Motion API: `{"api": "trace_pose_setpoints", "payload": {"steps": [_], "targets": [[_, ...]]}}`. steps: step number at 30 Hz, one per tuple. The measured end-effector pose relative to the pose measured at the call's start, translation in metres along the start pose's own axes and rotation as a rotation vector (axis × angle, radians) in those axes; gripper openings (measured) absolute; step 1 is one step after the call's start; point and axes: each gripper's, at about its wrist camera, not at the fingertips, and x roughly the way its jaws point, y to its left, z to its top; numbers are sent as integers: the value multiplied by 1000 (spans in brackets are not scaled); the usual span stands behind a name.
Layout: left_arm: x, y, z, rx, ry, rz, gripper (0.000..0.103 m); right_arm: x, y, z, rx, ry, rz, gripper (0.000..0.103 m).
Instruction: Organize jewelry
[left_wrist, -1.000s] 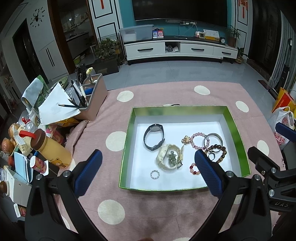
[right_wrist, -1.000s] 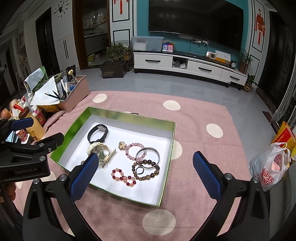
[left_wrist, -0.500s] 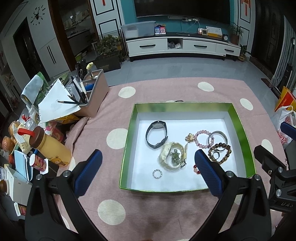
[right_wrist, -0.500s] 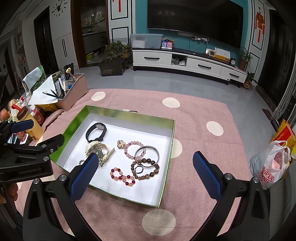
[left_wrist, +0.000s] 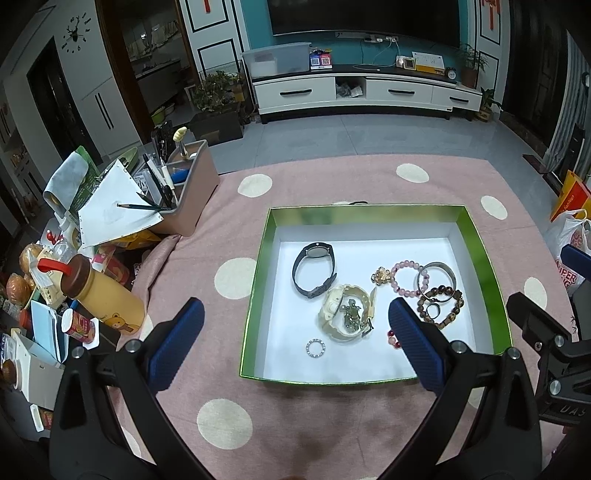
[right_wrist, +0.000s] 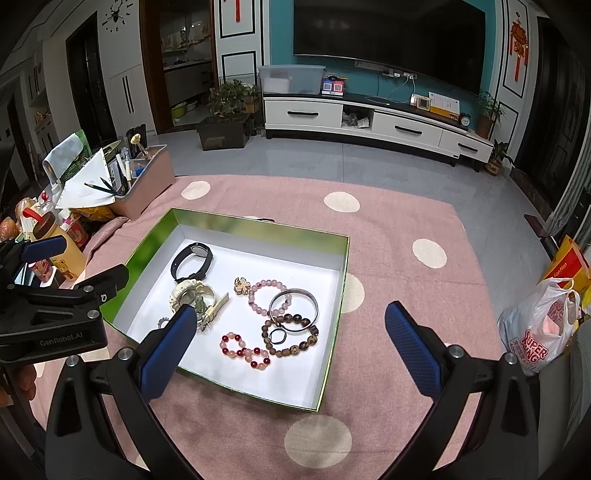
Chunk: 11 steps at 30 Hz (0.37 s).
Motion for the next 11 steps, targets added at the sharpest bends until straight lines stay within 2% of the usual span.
{"api": "trace_pose_setpoints", "payload": {"steps": [11], "targets": [[0,-1,0,3,3,0,101,0,0,0,1,1,0,102]]}}
